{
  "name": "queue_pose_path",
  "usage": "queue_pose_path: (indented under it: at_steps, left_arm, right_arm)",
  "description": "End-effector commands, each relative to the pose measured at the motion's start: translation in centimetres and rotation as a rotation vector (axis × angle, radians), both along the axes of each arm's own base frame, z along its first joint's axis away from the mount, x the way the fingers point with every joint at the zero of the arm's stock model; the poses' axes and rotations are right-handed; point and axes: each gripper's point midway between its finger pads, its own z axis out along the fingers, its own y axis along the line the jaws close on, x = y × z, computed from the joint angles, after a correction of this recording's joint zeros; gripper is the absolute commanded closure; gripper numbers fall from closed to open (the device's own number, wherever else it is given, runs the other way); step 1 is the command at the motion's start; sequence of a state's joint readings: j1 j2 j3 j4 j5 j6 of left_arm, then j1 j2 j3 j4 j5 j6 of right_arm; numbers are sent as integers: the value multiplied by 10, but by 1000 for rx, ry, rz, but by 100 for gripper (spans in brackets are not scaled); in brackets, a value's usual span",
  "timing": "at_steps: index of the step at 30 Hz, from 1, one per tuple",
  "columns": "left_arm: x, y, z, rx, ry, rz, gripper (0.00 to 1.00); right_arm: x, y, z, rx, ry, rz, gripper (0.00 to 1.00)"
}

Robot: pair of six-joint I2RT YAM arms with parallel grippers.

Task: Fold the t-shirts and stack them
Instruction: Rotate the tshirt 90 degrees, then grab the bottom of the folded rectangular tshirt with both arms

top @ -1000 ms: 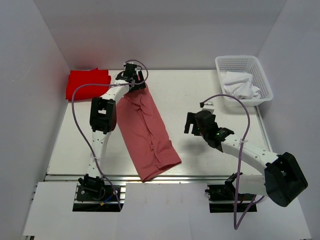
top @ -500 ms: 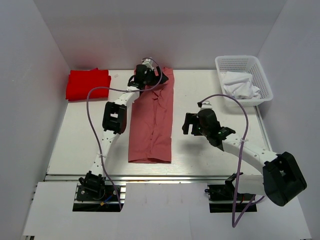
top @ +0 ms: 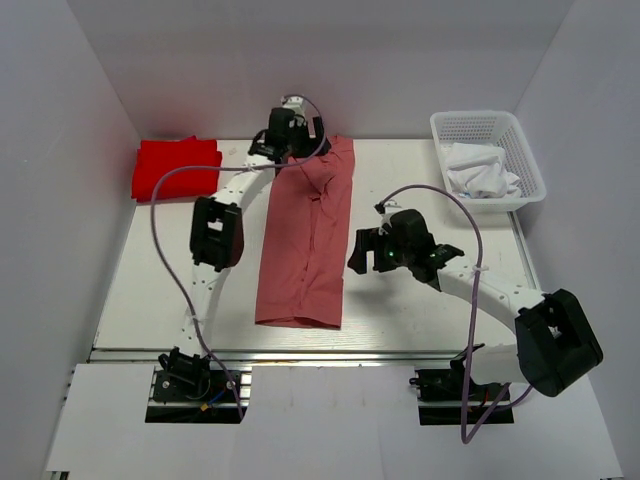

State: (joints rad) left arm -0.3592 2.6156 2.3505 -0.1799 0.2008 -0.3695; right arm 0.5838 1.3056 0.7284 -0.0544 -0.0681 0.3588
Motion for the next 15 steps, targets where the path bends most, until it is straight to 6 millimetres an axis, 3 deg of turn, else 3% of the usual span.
queue_pose_path:
  at_steps: [1, 2, 3, 4, 6, 7, 9, 10, 11, 12, 13, 14, 15]
  left_arm:
    - [-42, 45, 191, 56, -231, 91, 0]
    - [-57, 58, 164, 114, -156, 116, 0]
    - [-88, 74, 198, 118, -167, 137, 0]
    - [-112, 89, 156, 141, -33, 189, 0]
    - [-154, 107, 139, 135, 52, 235, 0]
    - [-200, 122, 116, 123, 112, 249, 0]
    - [-234, 113, 107, 24, 85, 170, 0]
    - [-270, 116, 60, 33, 198, 129, 0]
    - [-287, 120, 66, -10, 214, 152, 0]
    - [-302, 125, 52, -7, 279, 168, 0]
    - [-328, 135, 23, 37, 390, 191, 0]
    - [-341, 137, 20, 47, 408, 183, 0]
    - [-356, 142, 6, 64, 459, 191, 0]
  right_arm:
    - [-15, 29, 15, 84, 37, 175, 10]
    - [-27, 35, 12, 92, 71, 229, 10]
    - [-34, 37, 5, 87, 108, 248, 10]
    - [-47, 43, 2, 103, 145, 299, 10]
    - [-64, 48, -5, 117, 222, 337, 10]
    - [-76, 51, -6, 138, 256, 378, 10]
    - [-87, 53, -14, 126, 284, 405, 10]
    - [-95, 52, -19, 124, 305, 424, 10]
    - [-100, 53, -22, 119, 320, 438, 10]
    - [-104, 53, -25, 116, 328, 456, 10]
    - [-112, 55, -28, 122, 362, 480, 10]
    - [-116, 56, -31, 115, 381, 493, 10]
    - [-119, 58, -31, 111, 388, 508, 10]
